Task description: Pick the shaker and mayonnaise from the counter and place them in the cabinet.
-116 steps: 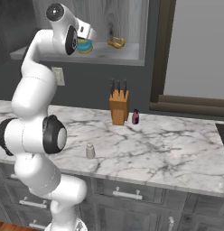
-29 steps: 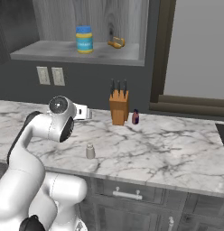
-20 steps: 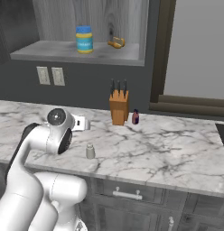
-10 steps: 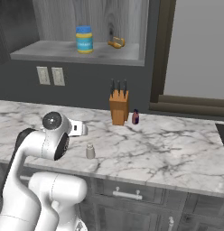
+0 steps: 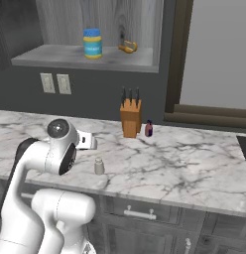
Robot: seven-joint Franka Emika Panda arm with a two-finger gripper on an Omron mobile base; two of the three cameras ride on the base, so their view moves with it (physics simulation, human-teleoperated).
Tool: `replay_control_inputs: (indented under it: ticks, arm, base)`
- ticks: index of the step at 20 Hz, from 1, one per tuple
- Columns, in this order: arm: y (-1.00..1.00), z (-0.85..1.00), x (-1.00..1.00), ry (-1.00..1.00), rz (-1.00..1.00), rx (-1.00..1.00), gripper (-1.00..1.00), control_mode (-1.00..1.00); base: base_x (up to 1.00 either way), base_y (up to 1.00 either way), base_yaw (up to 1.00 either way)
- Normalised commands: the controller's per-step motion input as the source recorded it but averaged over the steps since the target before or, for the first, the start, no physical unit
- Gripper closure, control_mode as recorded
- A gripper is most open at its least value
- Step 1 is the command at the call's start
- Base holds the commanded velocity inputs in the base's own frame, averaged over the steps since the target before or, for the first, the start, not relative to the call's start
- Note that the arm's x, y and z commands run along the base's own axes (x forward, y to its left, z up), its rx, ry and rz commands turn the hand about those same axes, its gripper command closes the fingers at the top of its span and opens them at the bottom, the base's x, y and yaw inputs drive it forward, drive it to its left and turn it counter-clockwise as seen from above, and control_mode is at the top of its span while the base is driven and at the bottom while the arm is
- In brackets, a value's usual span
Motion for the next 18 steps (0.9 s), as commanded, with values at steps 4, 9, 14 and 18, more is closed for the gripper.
replay_control_inputs:
  ticks: [4, 9, 14, 18]
  arm:
    - [-0.14, 0.0, -0.22, 0.02, 0.01, 0.0, -1.0, -1.0]
    - [-0.1, -0.05, -0.15, 0.05, 0.01, 0.0, -1.0, -1.0]
    - [-0.04, -0.14, -0.13, 0.06, 0.0, 0.0, -1.0, -1.0]
    - [-0.08, -0.19, -0.09, 0.05, 0.02, 0.0, -1.0, -1.0]
  base:
    - [0.0, 0.0, 0.0]
    - [0.0, 0.0, 0.0]
    - [0.0, 0.0, 0.0]
    - [0.0, 0.0, 0.0]
